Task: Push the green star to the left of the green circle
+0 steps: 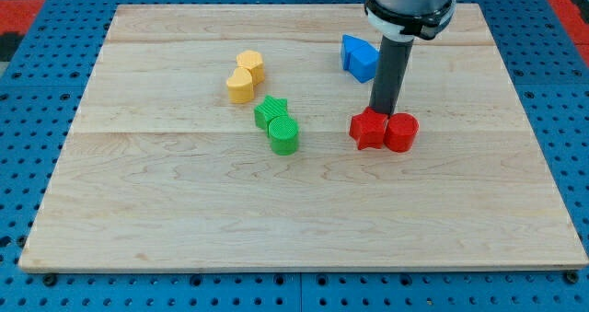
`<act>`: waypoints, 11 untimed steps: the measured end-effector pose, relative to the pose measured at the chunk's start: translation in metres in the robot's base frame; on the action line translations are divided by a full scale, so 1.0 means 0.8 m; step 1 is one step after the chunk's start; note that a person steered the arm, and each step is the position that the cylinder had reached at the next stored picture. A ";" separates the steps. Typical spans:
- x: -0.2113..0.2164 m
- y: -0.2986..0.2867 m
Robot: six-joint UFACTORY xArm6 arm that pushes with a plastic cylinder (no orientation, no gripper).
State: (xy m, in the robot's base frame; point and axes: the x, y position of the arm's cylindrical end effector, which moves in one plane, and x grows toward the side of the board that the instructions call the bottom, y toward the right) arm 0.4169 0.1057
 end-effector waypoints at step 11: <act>0.043 -0.288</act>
